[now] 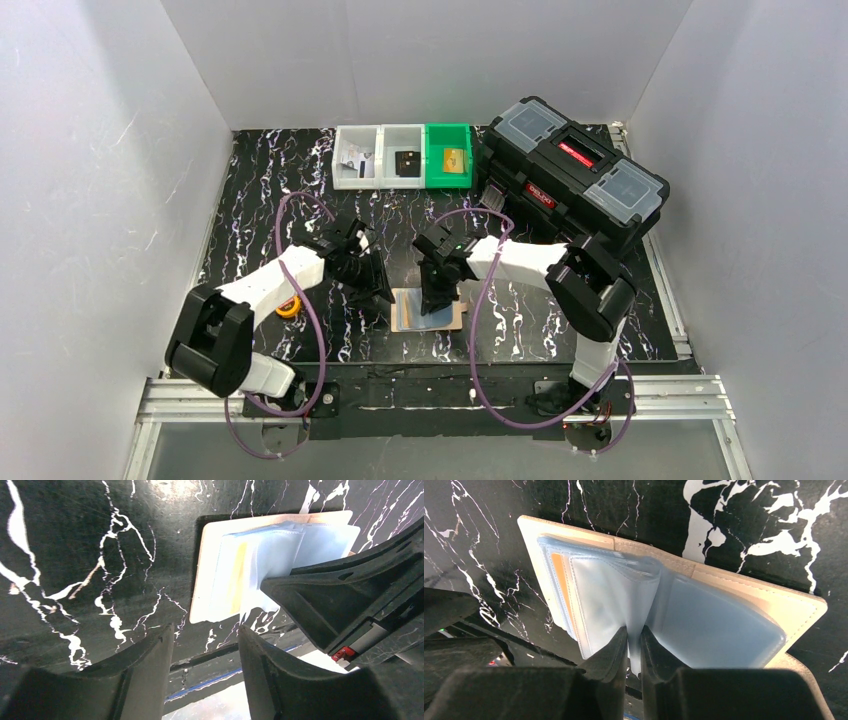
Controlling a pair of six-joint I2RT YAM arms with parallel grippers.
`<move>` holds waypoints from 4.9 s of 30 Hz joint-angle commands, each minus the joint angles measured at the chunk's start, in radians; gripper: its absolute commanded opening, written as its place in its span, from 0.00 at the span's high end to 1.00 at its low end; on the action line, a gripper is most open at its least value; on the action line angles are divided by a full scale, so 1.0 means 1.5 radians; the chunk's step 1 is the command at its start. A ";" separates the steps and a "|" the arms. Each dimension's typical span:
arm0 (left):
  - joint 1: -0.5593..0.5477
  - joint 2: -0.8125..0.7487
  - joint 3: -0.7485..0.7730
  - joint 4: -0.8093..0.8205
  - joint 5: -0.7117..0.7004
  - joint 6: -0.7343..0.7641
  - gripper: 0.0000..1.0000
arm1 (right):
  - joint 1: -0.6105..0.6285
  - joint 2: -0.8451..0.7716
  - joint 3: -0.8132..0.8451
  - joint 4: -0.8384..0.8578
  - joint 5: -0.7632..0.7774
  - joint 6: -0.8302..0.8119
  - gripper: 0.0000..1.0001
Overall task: Take the credit cards out of the card holder
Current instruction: Remove the credit card from the card holder.
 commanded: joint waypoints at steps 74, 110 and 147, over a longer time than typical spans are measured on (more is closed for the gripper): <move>-0.176 0.205 0.137 0.190 0.087 -0.120 0.55 | -0.083 -0.324 -0.064 -0.162 0.107 0.005 0.31; -0.055 0.059 0.082 -0.010 0.024 0.020 0.73 | -0.087 -0.191 -0.077 0.068 -0.139 0.049 0.46; -0.096 0.196 0.034 0.039 -0.019 -0.043 0.89 | -0.091 -0.034 -0.162 0.249 -0.235 0.087 0.57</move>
